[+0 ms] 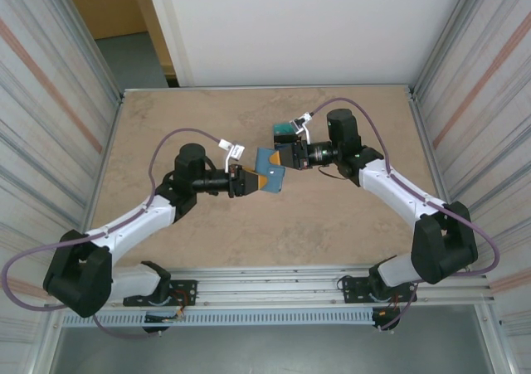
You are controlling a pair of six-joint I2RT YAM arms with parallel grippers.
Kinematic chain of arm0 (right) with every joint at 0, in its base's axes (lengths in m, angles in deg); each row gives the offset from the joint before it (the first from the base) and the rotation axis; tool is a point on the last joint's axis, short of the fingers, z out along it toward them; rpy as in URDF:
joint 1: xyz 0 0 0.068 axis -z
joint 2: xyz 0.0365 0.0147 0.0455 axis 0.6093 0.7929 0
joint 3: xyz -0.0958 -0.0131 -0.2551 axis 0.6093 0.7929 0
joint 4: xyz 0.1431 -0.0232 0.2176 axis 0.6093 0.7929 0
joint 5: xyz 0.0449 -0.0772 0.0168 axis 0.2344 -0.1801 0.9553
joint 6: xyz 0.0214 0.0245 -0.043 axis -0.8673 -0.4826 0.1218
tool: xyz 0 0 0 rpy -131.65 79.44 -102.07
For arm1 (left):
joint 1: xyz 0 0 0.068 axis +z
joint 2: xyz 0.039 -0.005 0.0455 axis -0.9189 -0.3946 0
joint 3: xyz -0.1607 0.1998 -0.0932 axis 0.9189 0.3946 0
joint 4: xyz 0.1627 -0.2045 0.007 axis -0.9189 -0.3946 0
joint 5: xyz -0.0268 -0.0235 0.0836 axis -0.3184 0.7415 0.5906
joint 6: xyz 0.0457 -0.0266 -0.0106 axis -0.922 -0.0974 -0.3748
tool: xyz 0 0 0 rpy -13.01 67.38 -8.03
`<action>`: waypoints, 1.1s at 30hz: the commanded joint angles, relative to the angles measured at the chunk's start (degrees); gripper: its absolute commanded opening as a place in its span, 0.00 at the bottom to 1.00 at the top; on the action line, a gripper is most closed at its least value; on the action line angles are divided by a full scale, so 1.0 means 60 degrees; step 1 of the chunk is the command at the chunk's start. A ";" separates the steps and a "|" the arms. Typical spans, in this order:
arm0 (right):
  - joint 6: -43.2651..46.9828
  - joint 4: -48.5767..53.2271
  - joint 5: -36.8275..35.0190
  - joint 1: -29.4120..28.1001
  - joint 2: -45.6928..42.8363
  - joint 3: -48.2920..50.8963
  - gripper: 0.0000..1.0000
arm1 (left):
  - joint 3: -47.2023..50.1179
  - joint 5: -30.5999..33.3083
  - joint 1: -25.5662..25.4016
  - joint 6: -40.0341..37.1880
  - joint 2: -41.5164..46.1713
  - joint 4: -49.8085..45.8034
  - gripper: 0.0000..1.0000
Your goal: Take the credit cards out of the card holder
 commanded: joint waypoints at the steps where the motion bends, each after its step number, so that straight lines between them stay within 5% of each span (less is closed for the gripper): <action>1: 0.0019 -0.0381 0.0296 0.0082 -0.0165 -0.0398 0.08 | -0.0156 -0.0281 -0.0038 0.0019 -0.0118 0.0488 0.32; 8: 0.0622 0.1015 -0.0894 0.0072 -0.0269 -0.0623 0.23 | -0.0139 0.0361 -0.0050 -0.0178 -0.0045 0.0137 0.11; 22: 0.0336 0.4112 -0.7697 -0.1137 -0.1318 -0.0888 0.48 | 0.0255 0.3749 -0.0131 -0.0881 0.0309 -0.1027 0.00; 33: -0.0515 0.4116 -0.8451 -0.2593 -0.0336 -0.1628 0.42 | 0.0142 0.4183 -0.0201 -0.0860 -0.0056 -0.1015 0.00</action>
